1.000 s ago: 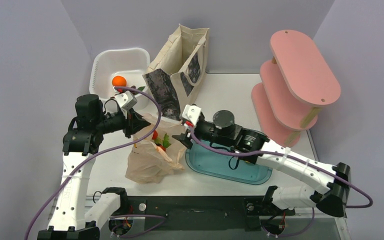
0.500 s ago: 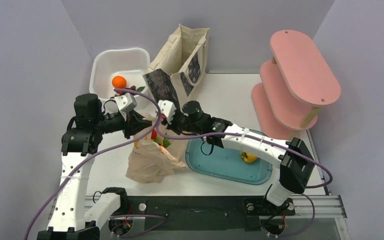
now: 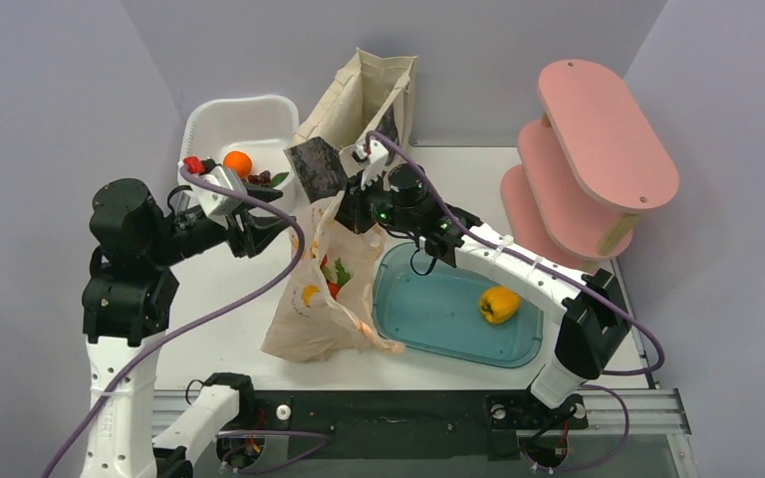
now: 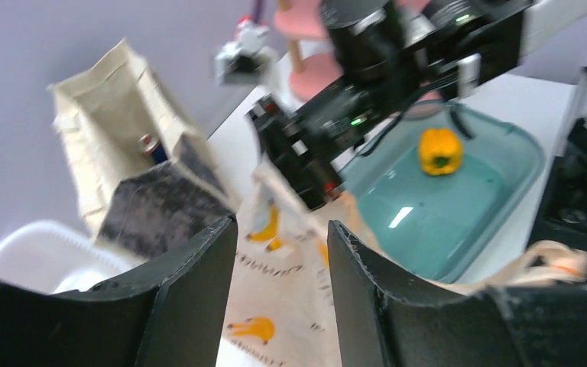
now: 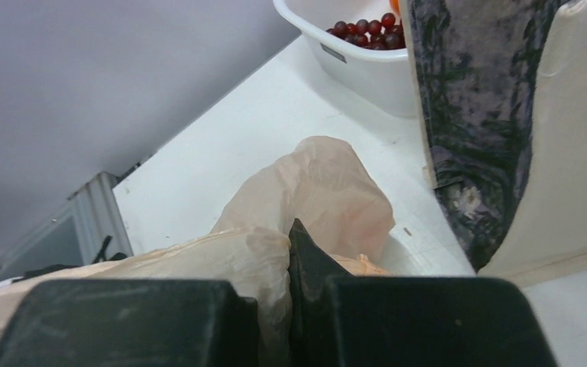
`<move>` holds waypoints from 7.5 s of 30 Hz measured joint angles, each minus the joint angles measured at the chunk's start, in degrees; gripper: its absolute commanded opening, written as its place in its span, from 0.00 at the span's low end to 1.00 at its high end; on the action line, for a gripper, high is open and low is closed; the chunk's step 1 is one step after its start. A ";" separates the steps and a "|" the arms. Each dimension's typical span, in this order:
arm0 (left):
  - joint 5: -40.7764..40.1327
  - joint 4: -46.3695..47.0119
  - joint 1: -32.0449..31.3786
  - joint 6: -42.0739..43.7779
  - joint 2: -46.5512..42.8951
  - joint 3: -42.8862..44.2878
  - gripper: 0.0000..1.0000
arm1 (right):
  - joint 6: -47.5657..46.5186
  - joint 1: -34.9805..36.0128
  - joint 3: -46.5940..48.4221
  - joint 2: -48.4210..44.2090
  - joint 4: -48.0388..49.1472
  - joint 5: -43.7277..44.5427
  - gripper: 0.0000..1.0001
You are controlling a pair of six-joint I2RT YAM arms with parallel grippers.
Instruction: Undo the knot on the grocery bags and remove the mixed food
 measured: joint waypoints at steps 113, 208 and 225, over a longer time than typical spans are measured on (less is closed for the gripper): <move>-18.45 -12.07 -2.32 56.96 0.83 -43.56 0.54 | -7.98 8.04 -19.54 -6.21 -15.43 1.64 0.00; -20.55 -6.69 5.20 67.25 3.52 -48.22 0.97 | -20.96 10.25 -17.03 -6.51 -17.55 7.67 0.00; -25.79 -2.99 3.13 81.57 17.33 -48.28 0.03 | -19.85 6.84 -16.46 -6.23 -18.01 6.05 0.00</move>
